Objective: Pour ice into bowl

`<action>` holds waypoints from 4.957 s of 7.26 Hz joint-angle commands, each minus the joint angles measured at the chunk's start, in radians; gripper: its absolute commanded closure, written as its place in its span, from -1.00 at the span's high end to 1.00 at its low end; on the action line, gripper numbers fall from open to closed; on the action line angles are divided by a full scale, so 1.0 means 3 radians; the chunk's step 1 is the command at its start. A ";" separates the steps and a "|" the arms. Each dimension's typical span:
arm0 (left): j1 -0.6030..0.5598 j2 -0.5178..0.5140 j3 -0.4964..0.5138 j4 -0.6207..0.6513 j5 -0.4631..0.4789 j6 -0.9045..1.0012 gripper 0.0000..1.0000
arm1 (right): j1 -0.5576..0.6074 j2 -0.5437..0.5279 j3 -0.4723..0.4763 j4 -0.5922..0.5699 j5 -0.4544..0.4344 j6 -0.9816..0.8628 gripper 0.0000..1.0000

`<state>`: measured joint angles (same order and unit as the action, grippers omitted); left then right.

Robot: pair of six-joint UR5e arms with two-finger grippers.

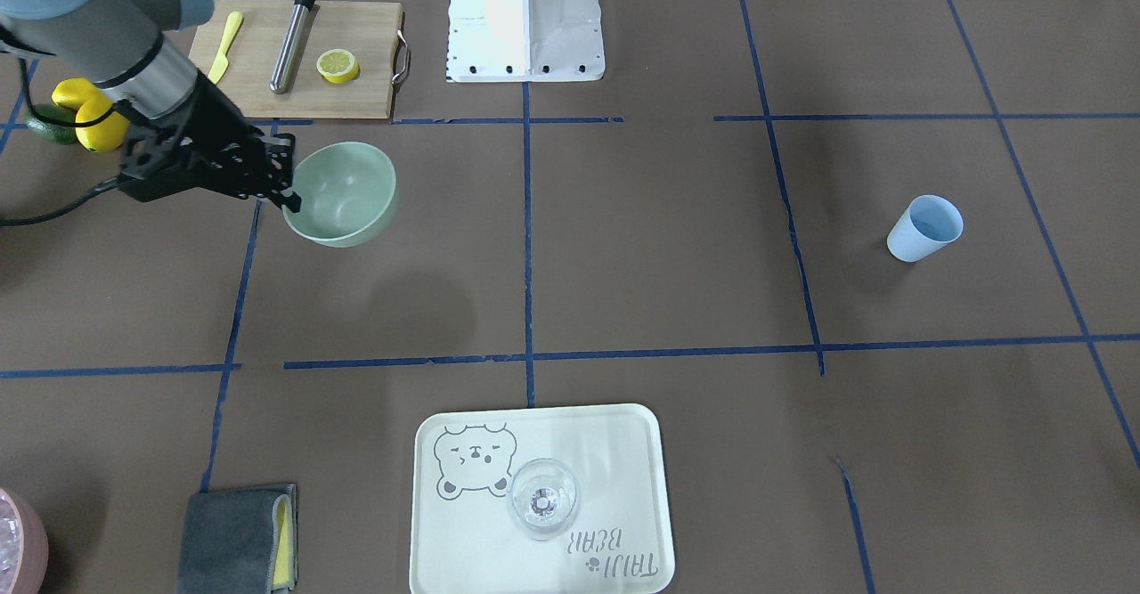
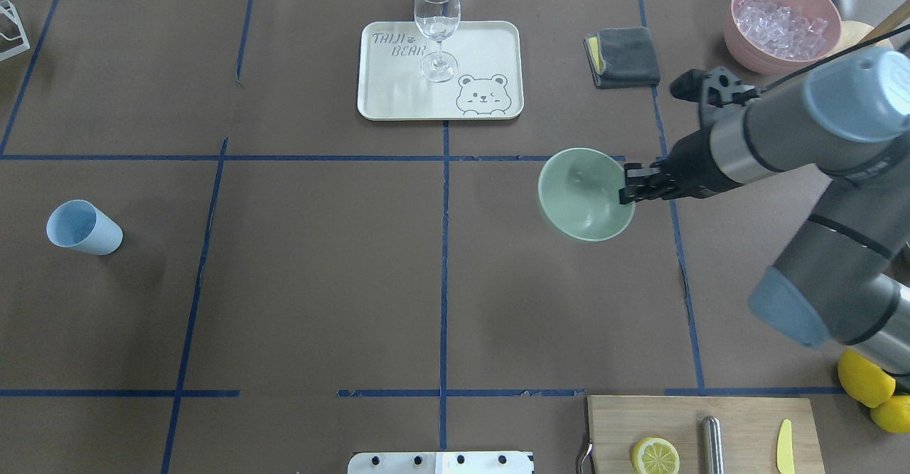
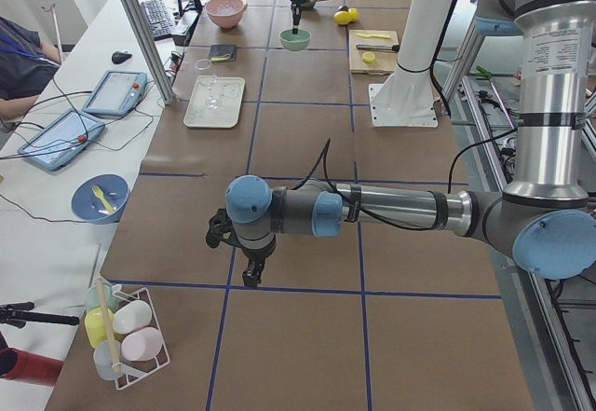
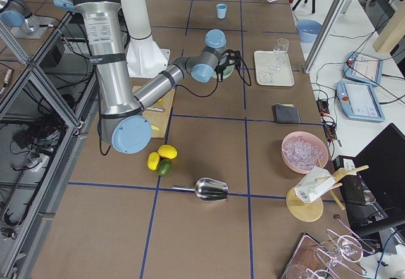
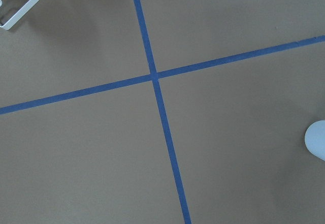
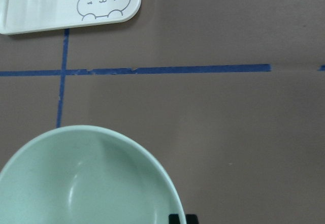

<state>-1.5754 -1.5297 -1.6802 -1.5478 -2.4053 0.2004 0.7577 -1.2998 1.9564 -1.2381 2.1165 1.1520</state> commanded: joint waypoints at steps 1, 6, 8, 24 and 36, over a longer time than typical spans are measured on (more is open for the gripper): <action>0.0000 0.0001 -0.0009 0.0000 0.0000 -0.0003 1.00 | -0.0422 0.0750 -0.0103 -0.0839 -0.0360 0.0320 -1.00; 0.0000 -0.0004 -0.0009 0.0000 0.0000 -0.0003 1.00 | -0.0955 0.1904 -0.1576 -0.0752 -0.0939 0.1012 -1.00; 0.0000 -0.0004 0.0001 0.0000 0.0000 -0.0003 1.00 | -0.1007 0.1899 -0.1674 -0.0613 -0.1001 0.1094 -1.00; 0.0000 -0.0024 -0.0029 0.0005 -0.0015 0.0002 1.00 | 0.1077 0.0499 -0.0922 -0.0991 0.0158 -0.2311 1.00; 0.0071 -0.0163 -0.0066 -0.2831 -0.0123 -0.1675 1.00 | 0.2393 -0.0530 -0.1189 -0.1042 0.0625 -0.4188 1.00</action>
<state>-1.5699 -1.5878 -1.7134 -2.1632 -2.4456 -0.0742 1.4705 -1.4546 1.5890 -1.5512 2.3047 -0.1040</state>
